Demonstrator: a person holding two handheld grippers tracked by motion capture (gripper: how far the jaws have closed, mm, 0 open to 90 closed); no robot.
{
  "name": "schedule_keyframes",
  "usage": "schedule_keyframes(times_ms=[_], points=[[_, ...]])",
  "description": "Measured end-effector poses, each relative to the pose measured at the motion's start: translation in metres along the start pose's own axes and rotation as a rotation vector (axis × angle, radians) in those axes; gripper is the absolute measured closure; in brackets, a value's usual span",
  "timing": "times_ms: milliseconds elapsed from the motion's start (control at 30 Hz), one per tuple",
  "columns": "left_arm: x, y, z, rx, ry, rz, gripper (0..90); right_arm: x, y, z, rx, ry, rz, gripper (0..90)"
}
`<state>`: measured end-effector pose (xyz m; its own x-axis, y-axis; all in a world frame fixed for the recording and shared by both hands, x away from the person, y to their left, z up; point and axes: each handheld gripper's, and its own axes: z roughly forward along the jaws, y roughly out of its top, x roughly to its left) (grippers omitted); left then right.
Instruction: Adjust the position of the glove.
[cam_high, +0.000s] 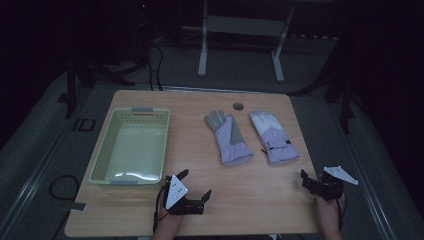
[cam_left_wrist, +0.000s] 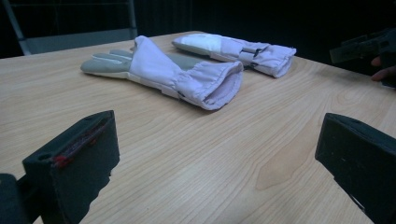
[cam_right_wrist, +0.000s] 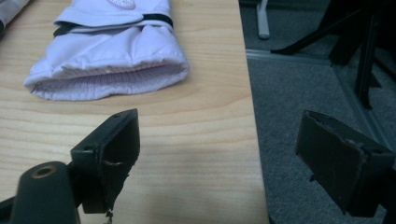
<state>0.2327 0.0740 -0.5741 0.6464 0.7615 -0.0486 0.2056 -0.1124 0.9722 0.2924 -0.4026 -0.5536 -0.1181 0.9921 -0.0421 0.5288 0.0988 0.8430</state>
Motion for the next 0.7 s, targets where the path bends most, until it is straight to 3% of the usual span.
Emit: schedule_keyframes(times_ms=[333,567,700], points=[[0.0,0.0,0.0,0.001,0.005,-0.004,0.0,0.001,-0.002,-0.004,-0.003,0.016,0.03,13.8],[0.0,0.0,0.0,-0.003,0.008,-0.003,0.0,0.006,0.007,-0.012,-0.012,-0.004,0.002,13.4],[-0.001,0.0,0.0,-0.004,0.007,0.0,0.0,0.011,0.015,-0.014,0.005,0.029,-0.026,11.8]])
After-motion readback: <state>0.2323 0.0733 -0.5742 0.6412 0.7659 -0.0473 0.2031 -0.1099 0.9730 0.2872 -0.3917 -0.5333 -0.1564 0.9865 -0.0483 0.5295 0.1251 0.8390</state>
